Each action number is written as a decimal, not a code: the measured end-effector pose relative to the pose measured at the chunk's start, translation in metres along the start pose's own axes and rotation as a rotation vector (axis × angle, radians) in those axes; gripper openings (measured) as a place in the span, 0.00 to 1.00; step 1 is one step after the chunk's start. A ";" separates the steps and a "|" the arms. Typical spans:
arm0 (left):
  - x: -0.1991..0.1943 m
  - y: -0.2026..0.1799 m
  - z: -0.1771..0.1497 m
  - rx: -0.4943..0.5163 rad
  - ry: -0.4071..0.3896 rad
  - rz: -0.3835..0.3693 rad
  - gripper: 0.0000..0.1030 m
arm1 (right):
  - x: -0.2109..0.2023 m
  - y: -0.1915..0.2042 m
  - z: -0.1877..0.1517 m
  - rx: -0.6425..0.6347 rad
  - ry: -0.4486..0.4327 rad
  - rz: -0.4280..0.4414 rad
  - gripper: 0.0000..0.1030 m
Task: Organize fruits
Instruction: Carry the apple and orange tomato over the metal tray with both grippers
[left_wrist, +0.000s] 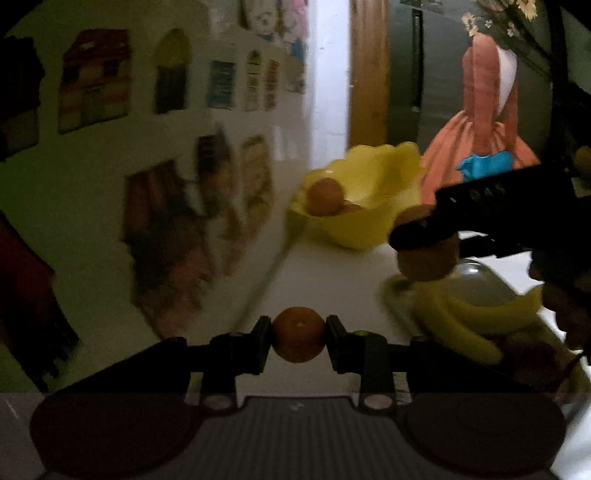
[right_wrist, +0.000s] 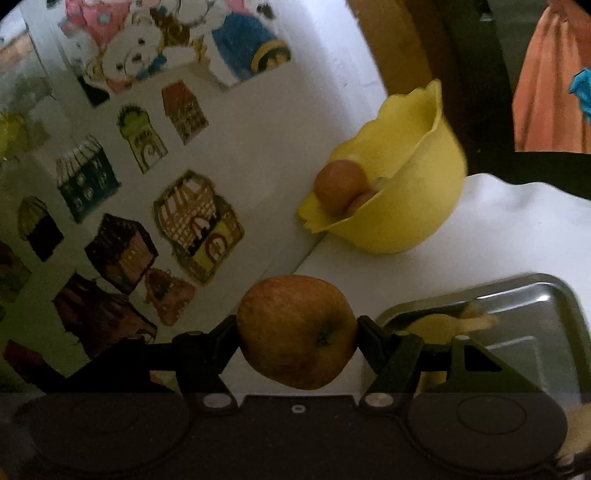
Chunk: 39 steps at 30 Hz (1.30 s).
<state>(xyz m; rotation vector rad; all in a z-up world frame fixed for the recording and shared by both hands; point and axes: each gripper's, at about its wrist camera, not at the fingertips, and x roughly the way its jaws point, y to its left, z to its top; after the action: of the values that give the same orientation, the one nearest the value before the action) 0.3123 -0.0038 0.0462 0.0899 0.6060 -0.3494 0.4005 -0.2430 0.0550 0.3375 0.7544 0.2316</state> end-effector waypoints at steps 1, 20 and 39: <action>-0.002 -0.008 -0.001 -0.010 0.006 -0.017 0.34 | -0.005 -0.002 0.000 0.004 -0.002 -0.002 0.68; 0.073 0.005 -0.008 0.099 -0.020 -0.006 0.35 | -0.033 -0.034 -0.010 0.081 -0.035 -0.075 0.68; 0.124 0.027 -0.012 0.076 0.015 -0.008 0.35 | 0.000 -0.024 -0.022 0.102 -0.030 -0.063 0.68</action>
<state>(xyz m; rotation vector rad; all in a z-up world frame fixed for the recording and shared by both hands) 0.4101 -0.0129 -0.0347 0.1632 0.6080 -0.3794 0.3873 -0.2604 0.0306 0.4119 0.7472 0.1286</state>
